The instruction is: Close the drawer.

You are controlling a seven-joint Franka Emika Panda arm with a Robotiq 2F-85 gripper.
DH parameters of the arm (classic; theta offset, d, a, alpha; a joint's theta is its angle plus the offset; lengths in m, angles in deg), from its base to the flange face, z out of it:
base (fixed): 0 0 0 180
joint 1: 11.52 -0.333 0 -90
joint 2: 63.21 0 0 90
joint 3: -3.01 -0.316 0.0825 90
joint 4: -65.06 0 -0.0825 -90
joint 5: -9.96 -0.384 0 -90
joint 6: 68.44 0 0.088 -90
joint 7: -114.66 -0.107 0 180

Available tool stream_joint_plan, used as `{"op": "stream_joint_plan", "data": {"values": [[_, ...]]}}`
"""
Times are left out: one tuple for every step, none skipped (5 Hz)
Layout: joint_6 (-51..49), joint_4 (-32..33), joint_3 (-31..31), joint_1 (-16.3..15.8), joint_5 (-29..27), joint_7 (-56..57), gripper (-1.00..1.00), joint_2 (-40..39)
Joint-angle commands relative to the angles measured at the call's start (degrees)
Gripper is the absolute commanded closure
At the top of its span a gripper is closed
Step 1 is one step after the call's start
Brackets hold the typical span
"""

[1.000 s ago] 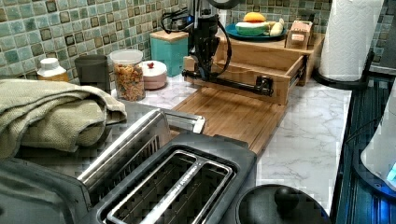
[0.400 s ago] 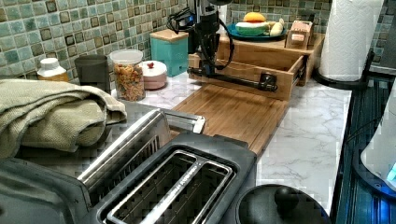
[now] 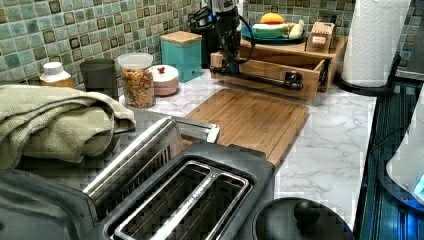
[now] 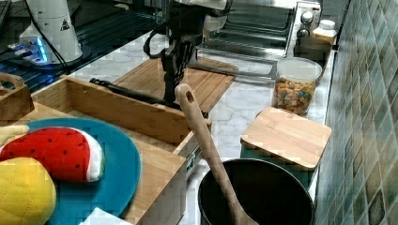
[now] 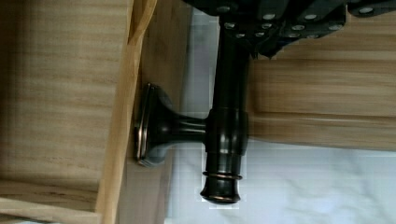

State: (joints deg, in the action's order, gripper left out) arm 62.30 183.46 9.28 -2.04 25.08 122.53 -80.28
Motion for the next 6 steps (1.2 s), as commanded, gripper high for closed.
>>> {"op": "stream_joint_plan", "data": {"values": [[-0.1, -12.4, 8.6, 18.0, 2.7, 6.5, 1.00, -7.1], [-2.1, -13.4, 8.3, 19.3, 4.3, 6.5, 1.00, -6.8], [-2.1, -13.4, 8.2, 19.4, 4.4, 6.5, 1.00, -6.8], [-2.0, -13.4, 8.5, 19.2, 4.2, 6.6, 1.00, -6.8], [-2.0, -13.4, 8.5, 19.2, 4.3, 6.6, 1.00, -6.8], [-2.0, -13.4, 8.5, 19.2, 4.2, 6.6, 1.00, -6.8]]}}
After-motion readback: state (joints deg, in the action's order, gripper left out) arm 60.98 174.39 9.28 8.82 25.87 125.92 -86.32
